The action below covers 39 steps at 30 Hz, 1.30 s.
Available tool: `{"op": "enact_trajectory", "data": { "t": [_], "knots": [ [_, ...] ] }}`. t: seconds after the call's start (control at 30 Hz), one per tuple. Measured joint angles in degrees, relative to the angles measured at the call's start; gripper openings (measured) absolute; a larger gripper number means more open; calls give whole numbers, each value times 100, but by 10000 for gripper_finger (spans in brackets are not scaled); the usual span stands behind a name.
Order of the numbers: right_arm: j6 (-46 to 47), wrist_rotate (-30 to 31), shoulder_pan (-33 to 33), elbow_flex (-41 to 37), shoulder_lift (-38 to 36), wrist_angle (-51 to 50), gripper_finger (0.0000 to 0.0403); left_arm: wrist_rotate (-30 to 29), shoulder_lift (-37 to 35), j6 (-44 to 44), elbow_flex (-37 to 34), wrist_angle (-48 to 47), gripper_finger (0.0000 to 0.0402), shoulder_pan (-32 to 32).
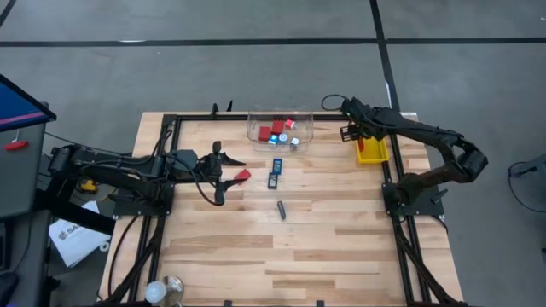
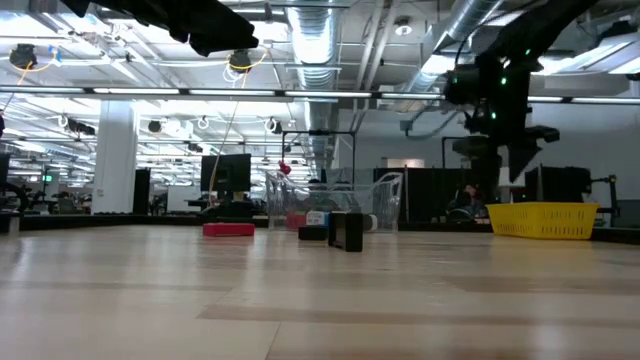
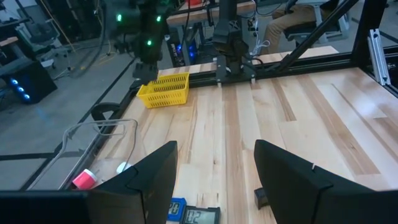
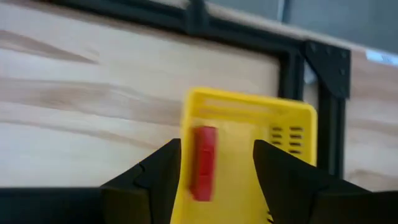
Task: Pick & Place Office items
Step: Put the bottom black digital clock into the yellow bin
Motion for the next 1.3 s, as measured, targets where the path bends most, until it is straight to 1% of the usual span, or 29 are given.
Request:
{"op": "enact_trajectory", "data": {
  "t": [0.13,0.27,0.33,0.43,0.5,0.57,0.67,0.77,0.9,1.0,1.1,1.2,1.3],
  "knots": [
    [4,-117,521,0,-583,77,194,-2,0,0,0,-12,209,-1],
    [294,-443,1380,0,-1171,227,193,-2,0,0,0,-16,209,0],
    [530,-580,1967,0,-1405,350,190,-4,0,-12,0,-16,209,0],
    [918,-609,3022,0,-1600,677,186,-4,0,-20,0,-17,209,0],
    [1170,-557,3711,0,-1615,1002,183,-12,0,-39,0,-17,209,0],
    [1397,-359,4373,0,-1548,1321,179,-63,0,-54,0,-17,209,-2],
    [1669,77,5311,0,-1265,1870,172,-212,-7,-96,0,-19,209,-2],
    [1925,757,6184,0,-749,2512,165,-567,-7,-135,2,-23,209,-2],
    [2287,1489,6978,0,24,3183,153,-998,-7,-170,2,-37,209,0],
    [2673,1788,7266,0,536,3530,144,-1144,-7,-170,2,-29,209,-2],
    [2932,1925,7423,57,1082,3894,138,-1199,-101,-168,2,-37,209,0],
    [3061,1854,7460,424,1665,3841,138,-1188,-279,-164,11,-63,209,2],
    [3059,1767,7403,891,2224,3612,147,-1032,-545,-166,9,-154,209,2]
  ]
}}
